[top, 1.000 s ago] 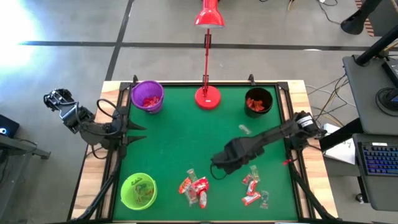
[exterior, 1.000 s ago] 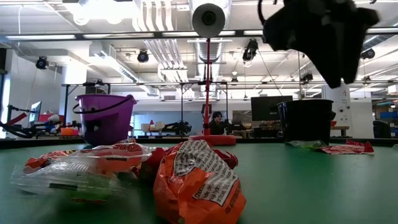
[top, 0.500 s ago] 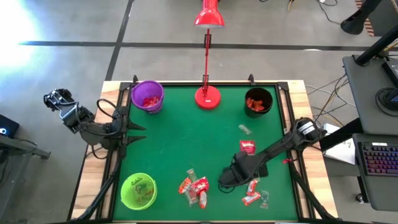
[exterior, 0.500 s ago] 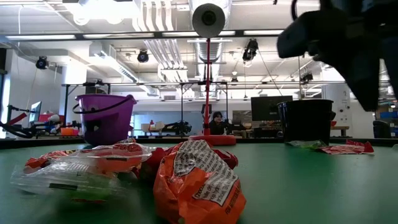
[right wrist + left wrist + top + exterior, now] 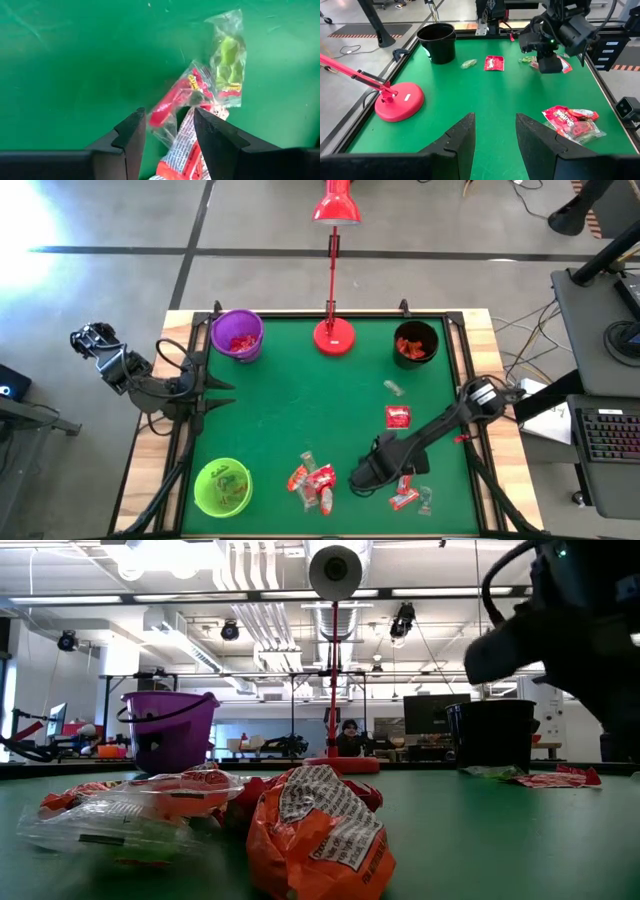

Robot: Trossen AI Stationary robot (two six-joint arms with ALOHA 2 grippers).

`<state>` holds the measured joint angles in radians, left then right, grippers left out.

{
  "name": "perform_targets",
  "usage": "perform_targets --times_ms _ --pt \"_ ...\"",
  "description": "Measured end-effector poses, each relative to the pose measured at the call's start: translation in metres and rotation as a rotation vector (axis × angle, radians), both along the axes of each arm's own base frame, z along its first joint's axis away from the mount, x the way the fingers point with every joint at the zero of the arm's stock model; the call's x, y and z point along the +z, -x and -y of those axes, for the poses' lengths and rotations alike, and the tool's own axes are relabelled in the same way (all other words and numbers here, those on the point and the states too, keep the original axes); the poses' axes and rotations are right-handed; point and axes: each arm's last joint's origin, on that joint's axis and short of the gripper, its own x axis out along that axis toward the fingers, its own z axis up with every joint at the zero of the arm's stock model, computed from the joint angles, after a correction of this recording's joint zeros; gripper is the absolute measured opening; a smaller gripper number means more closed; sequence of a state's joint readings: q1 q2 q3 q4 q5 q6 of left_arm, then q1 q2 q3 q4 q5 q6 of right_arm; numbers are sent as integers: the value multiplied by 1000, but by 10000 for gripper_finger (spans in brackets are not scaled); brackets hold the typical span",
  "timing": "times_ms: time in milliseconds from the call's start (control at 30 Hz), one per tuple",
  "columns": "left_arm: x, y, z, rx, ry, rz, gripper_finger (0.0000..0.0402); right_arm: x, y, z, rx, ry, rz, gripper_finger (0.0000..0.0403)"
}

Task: Sort candy
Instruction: Put the red gummy into the light green bucket

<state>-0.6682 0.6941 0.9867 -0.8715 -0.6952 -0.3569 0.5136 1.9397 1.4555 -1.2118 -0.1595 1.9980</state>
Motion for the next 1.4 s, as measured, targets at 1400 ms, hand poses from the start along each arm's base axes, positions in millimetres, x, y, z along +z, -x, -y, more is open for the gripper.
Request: perform_targets --times_ms 1400 --pt "3 -1 1 83 202 51 123 134 -86 31 602 442 664 13"
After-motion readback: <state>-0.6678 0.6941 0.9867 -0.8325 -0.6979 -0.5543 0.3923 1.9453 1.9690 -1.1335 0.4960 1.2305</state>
